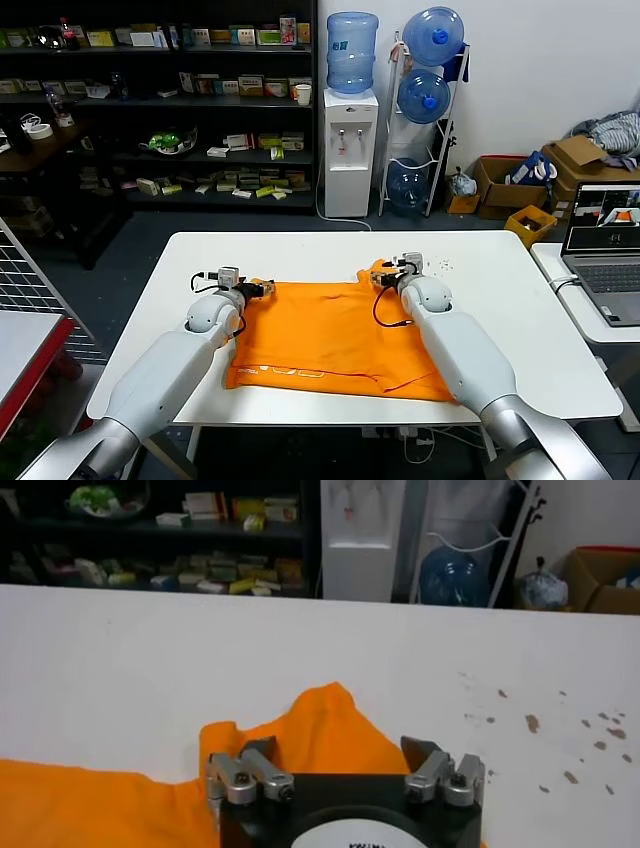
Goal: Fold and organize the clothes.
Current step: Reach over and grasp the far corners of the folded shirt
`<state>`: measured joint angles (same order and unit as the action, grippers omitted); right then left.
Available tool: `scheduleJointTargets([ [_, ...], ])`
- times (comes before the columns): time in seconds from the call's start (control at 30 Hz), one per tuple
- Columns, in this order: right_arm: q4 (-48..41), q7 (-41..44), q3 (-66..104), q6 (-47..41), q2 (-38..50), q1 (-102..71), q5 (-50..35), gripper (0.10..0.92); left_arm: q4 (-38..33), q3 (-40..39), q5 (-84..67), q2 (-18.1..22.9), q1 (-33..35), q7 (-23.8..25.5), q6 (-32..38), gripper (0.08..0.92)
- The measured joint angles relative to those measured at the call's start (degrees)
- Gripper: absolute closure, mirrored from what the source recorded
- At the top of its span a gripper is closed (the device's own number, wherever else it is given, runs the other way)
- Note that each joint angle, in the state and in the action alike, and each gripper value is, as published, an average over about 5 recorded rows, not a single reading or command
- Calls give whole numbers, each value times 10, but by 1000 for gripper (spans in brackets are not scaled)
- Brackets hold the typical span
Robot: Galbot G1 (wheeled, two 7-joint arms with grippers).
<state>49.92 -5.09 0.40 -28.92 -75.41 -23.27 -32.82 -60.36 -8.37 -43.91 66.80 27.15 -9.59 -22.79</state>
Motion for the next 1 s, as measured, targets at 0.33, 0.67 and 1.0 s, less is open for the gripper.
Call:
scheduleJointTargets([
  [0.33,6,-5,-2,-3,4,-7,-7,577,4,-3,1,2,-1,-4,0,437],
  [0.67,19,-12,1,10,8,-16,-19,854,4,-3,4,6,-1,-13,4,723],
  [1.0,57,-24,5,34,26,-36,-36,901,-14,13,6,3,11,-25,11,902],
])
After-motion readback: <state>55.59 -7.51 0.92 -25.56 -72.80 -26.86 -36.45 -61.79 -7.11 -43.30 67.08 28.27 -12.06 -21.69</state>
